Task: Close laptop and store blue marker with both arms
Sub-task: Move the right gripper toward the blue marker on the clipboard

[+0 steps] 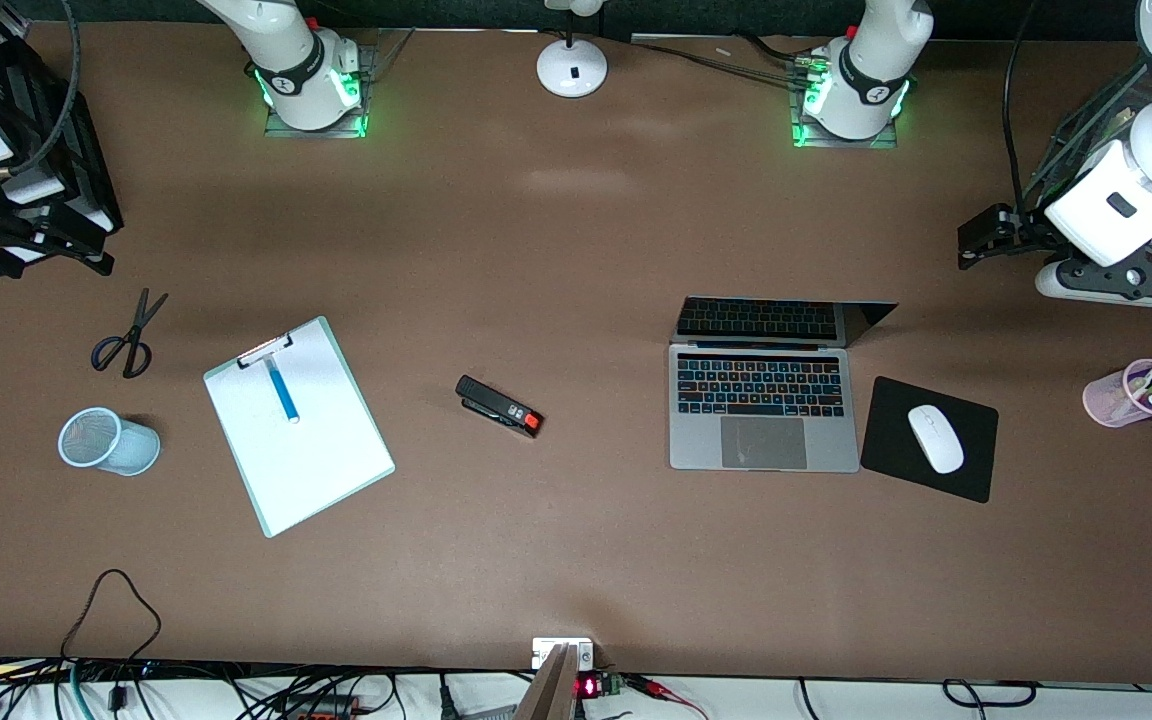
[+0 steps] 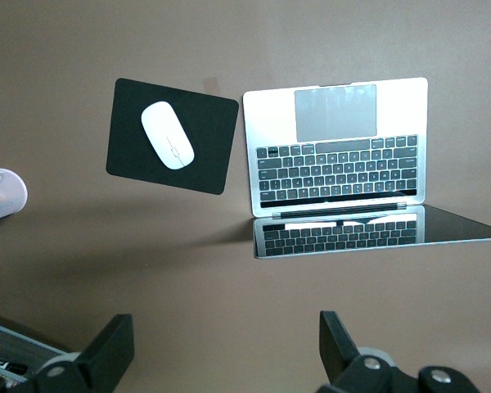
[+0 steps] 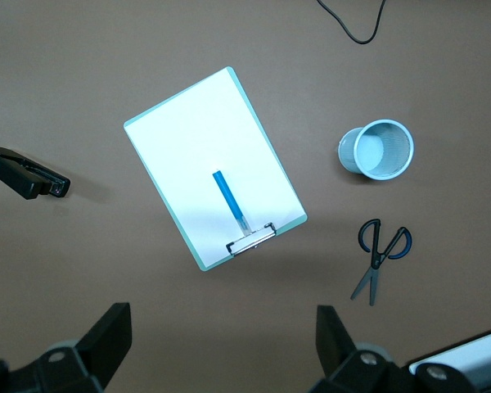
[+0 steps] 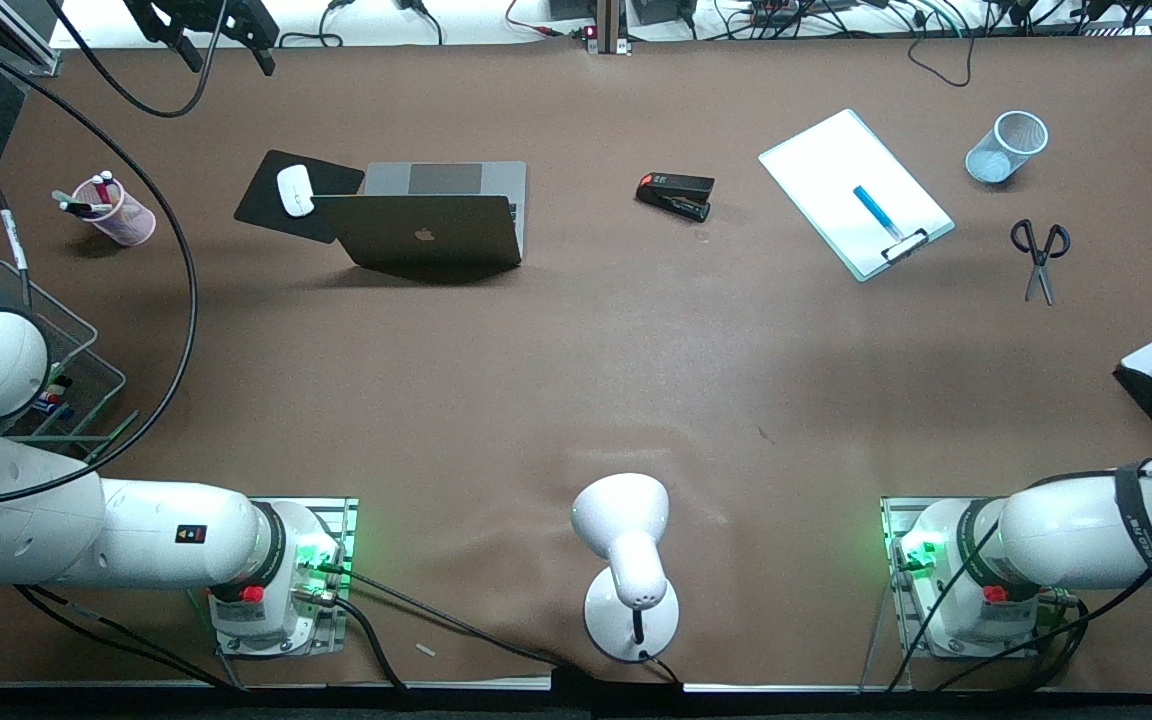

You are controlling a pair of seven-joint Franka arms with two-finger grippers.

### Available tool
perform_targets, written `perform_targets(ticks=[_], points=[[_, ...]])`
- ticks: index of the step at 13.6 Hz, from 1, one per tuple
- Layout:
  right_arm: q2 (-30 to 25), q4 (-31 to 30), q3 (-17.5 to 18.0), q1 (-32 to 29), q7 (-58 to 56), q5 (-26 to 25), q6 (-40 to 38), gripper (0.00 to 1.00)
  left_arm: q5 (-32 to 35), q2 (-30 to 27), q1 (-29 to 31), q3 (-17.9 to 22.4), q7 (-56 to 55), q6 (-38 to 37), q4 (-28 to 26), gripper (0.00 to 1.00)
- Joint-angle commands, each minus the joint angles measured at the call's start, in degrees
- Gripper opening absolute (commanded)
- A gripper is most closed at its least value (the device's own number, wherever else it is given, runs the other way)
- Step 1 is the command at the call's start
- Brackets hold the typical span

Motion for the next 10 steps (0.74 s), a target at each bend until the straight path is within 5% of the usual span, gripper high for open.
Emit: perform_targets(ticks=[1, 10], points=[[0.3, 1.0, 0.0, -0.3, -0.7, 1.2, -0.5, 1.00, 0.5, 0.8, 0.1, 0.1, 1.2, -1.2, 1.8, 1.00], [1.4, 1.0, 0.0, -0.2, -0.9, 1.1, -0.2, 1.00, 0.6, 0.8, 0.1, 0.1, 1.2, -1.3, 1.8, 1.00]])
